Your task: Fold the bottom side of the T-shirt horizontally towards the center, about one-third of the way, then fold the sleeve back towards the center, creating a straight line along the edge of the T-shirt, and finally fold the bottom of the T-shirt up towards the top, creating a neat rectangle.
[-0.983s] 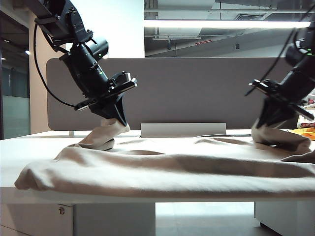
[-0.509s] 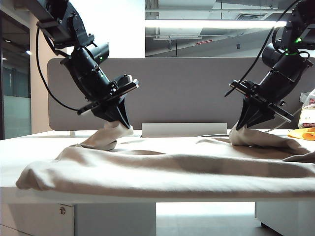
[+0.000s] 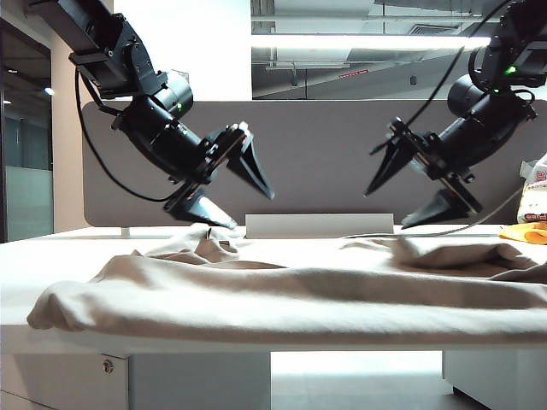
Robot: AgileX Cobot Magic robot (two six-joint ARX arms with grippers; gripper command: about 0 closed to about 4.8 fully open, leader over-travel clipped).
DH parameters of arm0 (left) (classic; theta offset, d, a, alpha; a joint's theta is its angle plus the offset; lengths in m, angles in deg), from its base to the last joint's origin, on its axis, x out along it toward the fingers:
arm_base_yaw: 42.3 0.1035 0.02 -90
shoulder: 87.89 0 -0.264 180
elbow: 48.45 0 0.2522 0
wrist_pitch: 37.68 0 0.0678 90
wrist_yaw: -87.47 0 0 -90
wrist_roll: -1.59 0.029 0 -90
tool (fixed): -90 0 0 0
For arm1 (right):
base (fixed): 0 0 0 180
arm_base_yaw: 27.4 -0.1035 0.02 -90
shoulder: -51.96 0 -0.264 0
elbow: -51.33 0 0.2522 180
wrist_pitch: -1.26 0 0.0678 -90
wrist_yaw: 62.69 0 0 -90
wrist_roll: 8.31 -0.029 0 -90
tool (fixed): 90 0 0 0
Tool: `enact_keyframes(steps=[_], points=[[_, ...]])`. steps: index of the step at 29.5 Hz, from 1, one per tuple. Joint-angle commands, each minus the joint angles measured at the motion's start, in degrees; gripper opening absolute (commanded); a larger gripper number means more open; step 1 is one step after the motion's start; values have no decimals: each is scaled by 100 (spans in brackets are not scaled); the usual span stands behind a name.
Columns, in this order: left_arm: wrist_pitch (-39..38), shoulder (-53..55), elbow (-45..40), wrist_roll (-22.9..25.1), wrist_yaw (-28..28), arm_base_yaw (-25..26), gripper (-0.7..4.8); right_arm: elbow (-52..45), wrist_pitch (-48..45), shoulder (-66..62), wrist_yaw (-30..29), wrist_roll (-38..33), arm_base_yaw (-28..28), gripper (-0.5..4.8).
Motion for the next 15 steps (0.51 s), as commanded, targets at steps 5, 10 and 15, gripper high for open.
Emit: enact_keyframes(steps=[5,10,15], points=[[157,-367,33,-17,114,24,396,13,210,116,105,-186,-50,198],[-472,-743,22,684,-975,188,331,9,514,326,804,133,-44,167],[-852,-1082,-203,933,-1137,310,331,-127,629,678,1296,212,0,167]])
